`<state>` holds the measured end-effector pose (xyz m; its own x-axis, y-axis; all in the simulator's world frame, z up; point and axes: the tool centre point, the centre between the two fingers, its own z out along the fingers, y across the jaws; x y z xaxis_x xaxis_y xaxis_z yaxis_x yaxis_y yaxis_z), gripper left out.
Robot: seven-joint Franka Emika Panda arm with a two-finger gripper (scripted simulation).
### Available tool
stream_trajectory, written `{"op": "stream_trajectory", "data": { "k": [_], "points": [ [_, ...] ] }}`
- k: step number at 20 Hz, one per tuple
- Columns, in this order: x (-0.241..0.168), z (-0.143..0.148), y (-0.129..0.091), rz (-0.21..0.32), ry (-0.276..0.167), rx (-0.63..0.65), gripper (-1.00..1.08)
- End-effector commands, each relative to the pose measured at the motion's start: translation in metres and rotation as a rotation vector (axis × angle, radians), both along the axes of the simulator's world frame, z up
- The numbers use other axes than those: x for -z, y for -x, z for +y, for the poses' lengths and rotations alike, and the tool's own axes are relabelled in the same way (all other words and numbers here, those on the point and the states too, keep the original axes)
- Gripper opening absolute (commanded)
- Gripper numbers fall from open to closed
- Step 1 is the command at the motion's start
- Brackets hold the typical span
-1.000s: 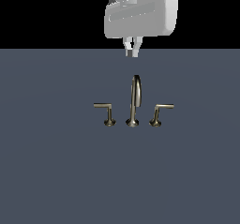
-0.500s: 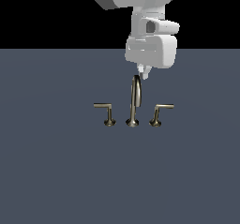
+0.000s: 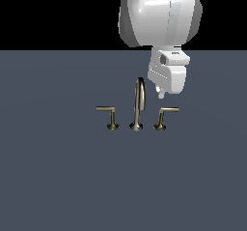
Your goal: Turn on the faucet by rotating a designated handle.
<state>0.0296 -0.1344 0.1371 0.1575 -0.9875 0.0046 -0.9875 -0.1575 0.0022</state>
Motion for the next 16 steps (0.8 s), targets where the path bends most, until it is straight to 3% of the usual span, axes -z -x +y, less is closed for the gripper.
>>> {"op": "stream_trajectory", "data": {
  "k": [1, 8, 16],
  "points": [
    [0.014, -0.013, -0.006, -0.001, 0.000, 0.059, -1.00],
    [0.040, -0.038, -0.014, -0.002, -0.002, 0.165, -1.00],
    [0.046, -0.045, -0.015, -0.002, -0.004, 0.193, -1.00]
  ]
}}
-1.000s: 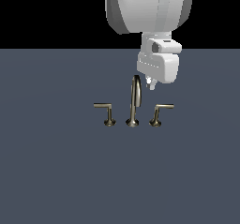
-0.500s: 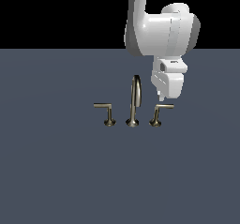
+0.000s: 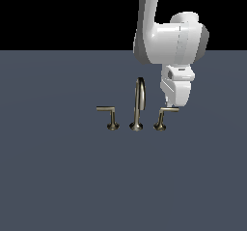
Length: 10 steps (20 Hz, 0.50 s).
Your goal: Turn on the faucet by rotating a designated handle.
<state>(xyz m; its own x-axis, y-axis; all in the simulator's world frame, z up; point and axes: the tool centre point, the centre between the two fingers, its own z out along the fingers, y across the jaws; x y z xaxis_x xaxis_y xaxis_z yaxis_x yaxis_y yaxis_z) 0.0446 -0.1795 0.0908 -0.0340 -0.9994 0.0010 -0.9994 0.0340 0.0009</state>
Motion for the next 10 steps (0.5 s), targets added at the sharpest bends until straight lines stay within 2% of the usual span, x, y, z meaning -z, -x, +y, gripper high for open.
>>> {"op": "stream_trajectory", "data": {
  "k": [1, 10],
  "points": [
    [0.000, 0.000, 0.000, -0.001, 0.000, 0.001, -1.00],
    [0.000, -0.013, 0.027, -0.001, -0.001, 0.001, -1.00]
  ]
}}
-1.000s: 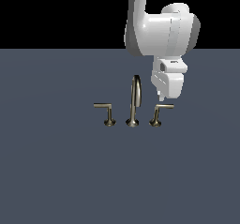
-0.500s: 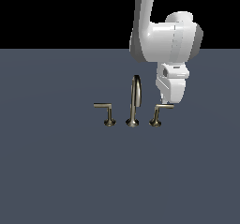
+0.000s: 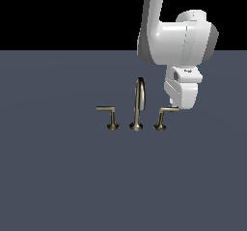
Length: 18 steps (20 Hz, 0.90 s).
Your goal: Turn on the faucet by rotating a designated handle.
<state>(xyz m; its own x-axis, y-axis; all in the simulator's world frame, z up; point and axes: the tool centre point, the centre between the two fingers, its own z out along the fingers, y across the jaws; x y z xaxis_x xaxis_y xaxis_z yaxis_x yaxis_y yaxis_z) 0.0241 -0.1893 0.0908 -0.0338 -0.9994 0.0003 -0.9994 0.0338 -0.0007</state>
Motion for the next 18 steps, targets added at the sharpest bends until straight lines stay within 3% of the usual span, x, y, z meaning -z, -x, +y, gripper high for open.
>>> {"op": "stream_trajectory", "data": {
  "k": [1, 4, 5, 18],
  "points": [
    [0.000, -0.005, 0.009, 0.001, 0.000, 0.002, -1.00],
    [0.000, -0.009, 0.016, 0.001, 0.000, 0.002, -1.00],
    [0.000, -0.001, 0.007, -0.010, 0.000, -0.009, -1.00],
    [0.000, 0.004, 0.050, -0.001, 0.000, 0.000, -1.00]
  ]
}}
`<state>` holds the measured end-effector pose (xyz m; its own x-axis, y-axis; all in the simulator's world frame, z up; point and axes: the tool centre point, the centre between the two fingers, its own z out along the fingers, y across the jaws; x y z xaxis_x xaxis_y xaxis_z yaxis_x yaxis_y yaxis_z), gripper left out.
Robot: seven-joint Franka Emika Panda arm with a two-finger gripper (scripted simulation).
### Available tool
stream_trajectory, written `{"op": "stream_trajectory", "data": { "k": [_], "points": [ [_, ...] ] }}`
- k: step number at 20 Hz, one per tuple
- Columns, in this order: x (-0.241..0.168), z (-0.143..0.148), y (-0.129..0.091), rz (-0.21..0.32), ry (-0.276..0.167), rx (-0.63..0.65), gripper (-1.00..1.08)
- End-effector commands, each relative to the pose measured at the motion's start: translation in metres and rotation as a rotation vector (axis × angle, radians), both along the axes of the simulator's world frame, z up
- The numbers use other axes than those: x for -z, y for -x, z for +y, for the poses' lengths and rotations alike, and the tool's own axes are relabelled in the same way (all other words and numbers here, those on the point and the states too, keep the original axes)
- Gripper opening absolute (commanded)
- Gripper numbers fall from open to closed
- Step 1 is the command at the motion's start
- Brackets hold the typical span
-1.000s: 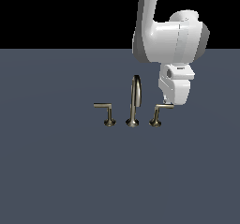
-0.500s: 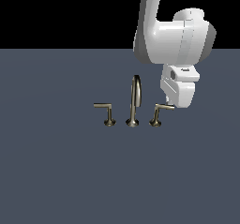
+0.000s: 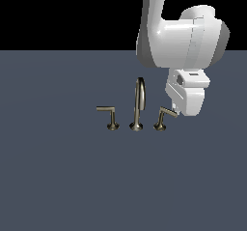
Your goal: Turn on the faucet by rotating a designated handle.
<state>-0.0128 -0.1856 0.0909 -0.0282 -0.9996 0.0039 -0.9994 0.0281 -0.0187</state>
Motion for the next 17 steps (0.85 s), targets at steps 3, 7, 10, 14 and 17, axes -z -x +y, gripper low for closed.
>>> {"op": "stream_trajectory", "data": {
  "k": [3, 7, 10, 14, 17],
  "points": [
    [0.000, 0.001, 0.020, 0.018, -0.004, 0.007, -1.00],
    [0.000, 0.009, 0.020, 0.010, -0.002, 0.007, -1.00],
    [0.000, 0.019, 0.026, 0.013, -0.003, 0.007, -1.00],
    [0.000, 0.033, 0.036, 0.016, -0.004, 0.007, -1.00],
    [0.000, 0.040, 0.040, 0.018, -0.004, 0.008, -1.00]
  ]
}}
